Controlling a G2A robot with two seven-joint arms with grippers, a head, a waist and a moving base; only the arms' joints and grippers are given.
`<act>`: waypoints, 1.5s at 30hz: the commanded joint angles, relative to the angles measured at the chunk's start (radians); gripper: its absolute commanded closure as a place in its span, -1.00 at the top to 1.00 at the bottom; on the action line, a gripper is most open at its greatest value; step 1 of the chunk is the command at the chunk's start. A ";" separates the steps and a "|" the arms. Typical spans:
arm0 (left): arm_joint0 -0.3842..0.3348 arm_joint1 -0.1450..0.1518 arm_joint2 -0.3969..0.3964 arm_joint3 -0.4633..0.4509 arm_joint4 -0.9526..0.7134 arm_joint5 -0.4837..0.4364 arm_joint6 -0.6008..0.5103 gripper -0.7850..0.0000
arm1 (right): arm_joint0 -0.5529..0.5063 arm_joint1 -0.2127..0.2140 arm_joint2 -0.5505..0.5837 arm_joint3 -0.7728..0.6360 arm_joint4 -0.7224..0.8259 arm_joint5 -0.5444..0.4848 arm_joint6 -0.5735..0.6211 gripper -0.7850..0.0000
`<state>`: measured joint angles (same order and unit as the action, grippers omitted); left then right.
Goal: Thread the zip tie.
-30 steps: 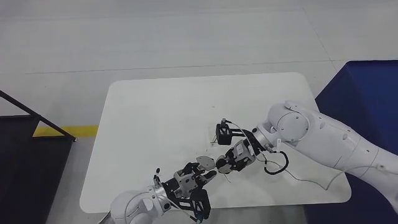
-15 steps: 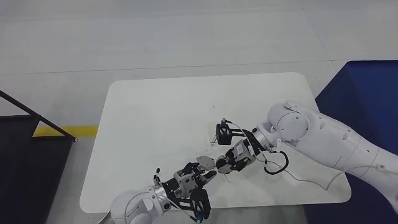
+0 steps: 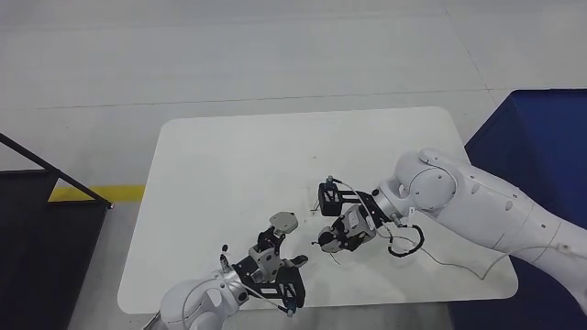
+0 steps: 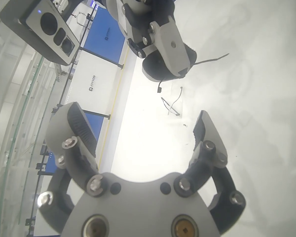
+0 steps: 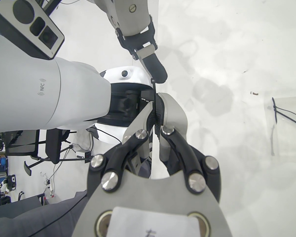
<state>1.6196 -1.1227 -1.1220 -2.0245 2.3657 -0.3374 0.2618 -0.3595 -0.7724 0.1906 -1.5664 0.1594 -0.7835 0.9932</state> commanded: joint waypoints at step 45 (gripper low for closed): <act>0.013 0.016 0.076 0.003 0.062 0.035 -0.007 -1.00 | -0.115 -0.013 0.113 -0.031 -0.048 0.032 0.076 -1.00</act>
<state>1.6326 -1.1074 -1.0481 -2.0204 2.4249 -0.3058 0.2560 -0.4739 -0.7869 0.3020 -1.5959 0.1102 -0.7511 1.0689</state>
